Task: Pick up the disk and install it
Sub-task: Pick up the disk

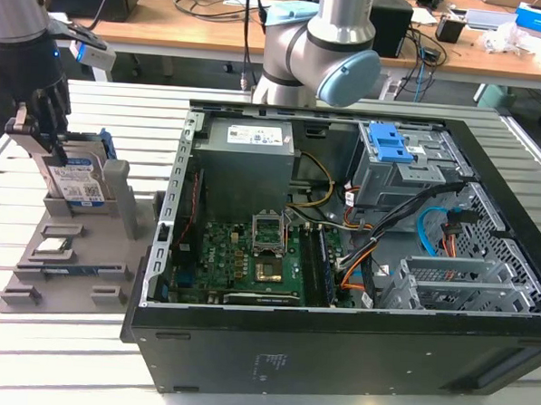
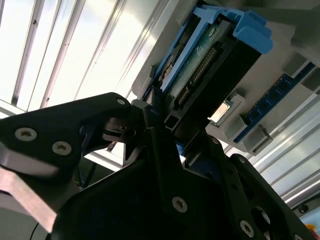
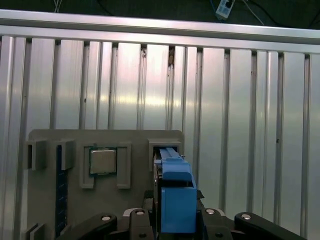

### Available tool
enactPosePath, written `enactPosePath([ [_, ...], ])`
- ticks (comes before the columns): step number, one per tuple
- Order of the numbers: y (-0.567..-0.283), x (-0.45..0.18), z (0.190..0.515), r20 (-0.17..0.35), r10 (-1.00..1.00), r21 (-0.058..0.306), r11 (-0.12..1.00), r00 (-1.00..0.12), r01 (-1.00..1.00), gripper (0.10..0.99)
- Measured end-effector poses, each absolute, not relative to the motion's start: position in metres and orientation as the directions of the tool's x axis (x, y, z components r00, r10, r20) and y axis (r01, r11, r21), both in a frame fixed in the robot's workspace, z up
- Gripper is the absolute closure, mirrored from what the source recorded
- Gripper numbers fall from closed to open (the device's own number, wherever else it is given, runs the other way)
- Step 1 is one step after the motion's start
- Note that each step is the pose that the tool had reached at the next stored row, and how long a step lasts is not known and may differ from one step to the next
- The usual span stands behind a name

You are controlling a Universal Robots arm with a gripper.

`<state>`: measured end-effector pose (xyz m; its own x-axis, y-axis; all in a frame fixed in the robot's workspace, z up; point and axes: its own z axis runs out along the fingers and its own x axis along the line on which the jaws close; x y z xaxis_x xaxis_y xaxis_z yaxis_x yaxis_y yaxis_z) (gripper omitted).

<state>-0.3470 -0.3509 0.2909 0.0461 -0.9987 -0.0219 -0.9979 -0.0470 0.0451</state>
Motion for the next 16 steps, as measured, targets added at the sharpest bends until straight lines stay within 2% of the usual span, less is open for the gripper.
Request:
enactPosePath([
  [1, -0.3509, -0.347, 0.2908, -0.022, -0.999, 0.045, -0.047, 0.046, -0.998, 0.718],
  [16, -0.3509, -0.347, 0.2901, -0.022, -0.999, 0.045, -0.047, 0.046, -0.998, 0.718],
])
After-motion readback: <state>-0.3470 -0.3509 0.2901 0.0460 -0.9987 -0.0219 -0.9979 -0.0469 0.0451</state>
